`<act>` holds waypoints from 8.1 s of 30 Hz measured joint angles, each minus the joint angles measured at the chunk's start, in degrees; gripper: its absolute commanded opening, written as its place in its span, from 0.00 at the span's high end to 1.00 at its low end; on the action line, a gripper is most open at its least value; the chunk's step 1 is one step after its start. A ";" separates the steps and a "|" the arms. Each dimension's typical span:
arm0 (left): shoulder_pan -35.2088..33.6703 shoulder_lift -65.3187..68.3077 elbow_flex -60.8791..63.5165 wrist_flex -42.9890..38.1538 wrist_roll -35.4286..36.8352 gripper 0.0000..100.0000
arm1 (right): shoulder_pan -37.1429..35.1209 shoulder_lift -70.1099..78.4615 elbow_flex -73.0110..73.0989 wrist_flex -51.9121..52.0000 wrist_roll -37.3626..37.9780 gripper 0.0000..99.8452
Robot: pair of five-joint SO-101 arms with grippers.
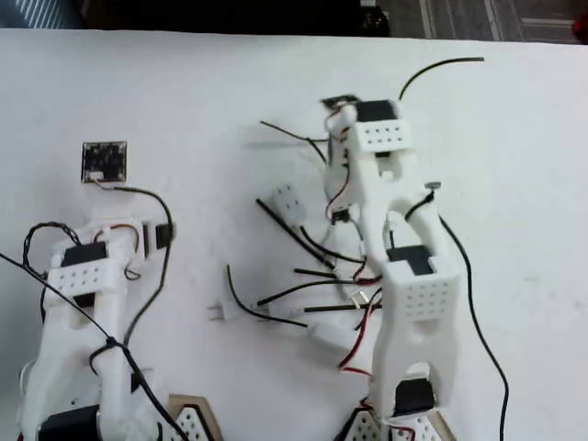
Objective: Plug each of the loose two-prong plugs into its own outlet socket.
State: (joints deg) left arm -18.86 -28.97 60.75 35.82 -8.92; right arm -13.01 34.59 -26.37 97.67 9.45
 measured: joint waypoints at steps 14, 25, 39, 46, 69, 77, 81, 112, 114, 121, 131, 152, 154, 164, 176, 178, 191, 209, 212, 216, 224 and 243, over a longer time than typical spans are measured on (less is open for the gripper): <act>0.00 0.00 0.35 -0.44 0.00 0.68 | -3.25 3.34 5.89 -1.58 -3.87 0.89; 0.00 0.00 0.35 -0.44 0.00 0.68 | -5.89 7.21 5.01 -1.14 -7.47 0.89; 0.00 0.00 0.35 -0.44 0.00 0.68 | -10.46 8.44 5.10 -1.58 -11.34 0.90; 0.00 0.00 0.44 -0.44 0.00 0.68 | -9.14 8.44 5.19 -1.58 -11.34 0.98; 0.00 0.00 0.44 -0.44 0.00 0.68 | 0.44 -2.11 4.92 -10.90 14.07 0.86; 0.00 0.00 0.44 -0.44 0.00 0.68 | -0.53 -1.85 4.92 -7.38 12.48 0.88; 0.00 0.00 0.44 -0.44 0.00 0.68 | -0.53 -1.85 4.92 -6.95 12.48 0.88; 0.00 0.00 0.53 -0.44 0.00 0.68 | -1.32 4.31 8.62 -11.96 12.22 0.88; 0.00 0.00 0.53 -0.44 0.00 0.68 | -1.41 4.31 8.62 -11.96 12.22 0.91; 0.00 0.00 0.53 -0.44 0.00 0.68 | -0.97 4.40 7.12 -11.87 12.13 0.98; 0.00 0.00 0.53 -0.44 0.00 0.68 | -1.14 5.19 4.04 -7.38 12.13 0.93; 0.00 0.00 0.53 -0.44 0.00 0.68 | -1.23 5.19 4.04 -7.38 10.99 0.93; 0.00 0.00 0.53 -0.44 0.00 0.68 | -1.41 5.19 4.04 -7.38 10.99 0.95; 0.00 0.00 0.53 -0.44 0.00 0.68 | -1.41 3.78 1.76 -2.64 10.99 0.98; 0.18 0.00 0.88 -0.44 0.00 0.68 | -3.60 -22.33 18.11 -3.16 10.29 0.98; 1.14 -0.09 0.88 -0.44 0.00 0.68 | -3.34 -27.52 22.59 -6.68 10.29 0.98; 10.37 -0.09 -2.29 -0.44 0.00 0.68 | -8.44 -47.65 46.24 -27.60 2.20 0.98; 27.25 -0.09 -14.15 -0.44 7.03 0.68 | -19.87 -70.07 70.77 -46.07 -3.16 0.98; 29.27 -0.09 -14.68 -0.44 7.03 0.68 | -19.60 -71.03 73.05 -48.70 -3.25 0.98; 32.26 -1.93 -14.68 -0.35 7.03 0.68 | -19.52 -71.21 75.16 -51.16 -3.25 0.98; 37.45 -11.25 -10.37 0.35 7.21 0.68 | -19.60 -71.21 75.69 -51.69 -3.25 0.98; 28.66 12.75 -24.88 12.31 7.03 0.57 | 1.76 -71.21 75.60 -60.75 -11.87 0.98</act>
State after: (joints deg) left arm 9.80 -16.22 35.87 48.13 -1.89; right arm -11.25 -36.62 49.23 36.92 -2.42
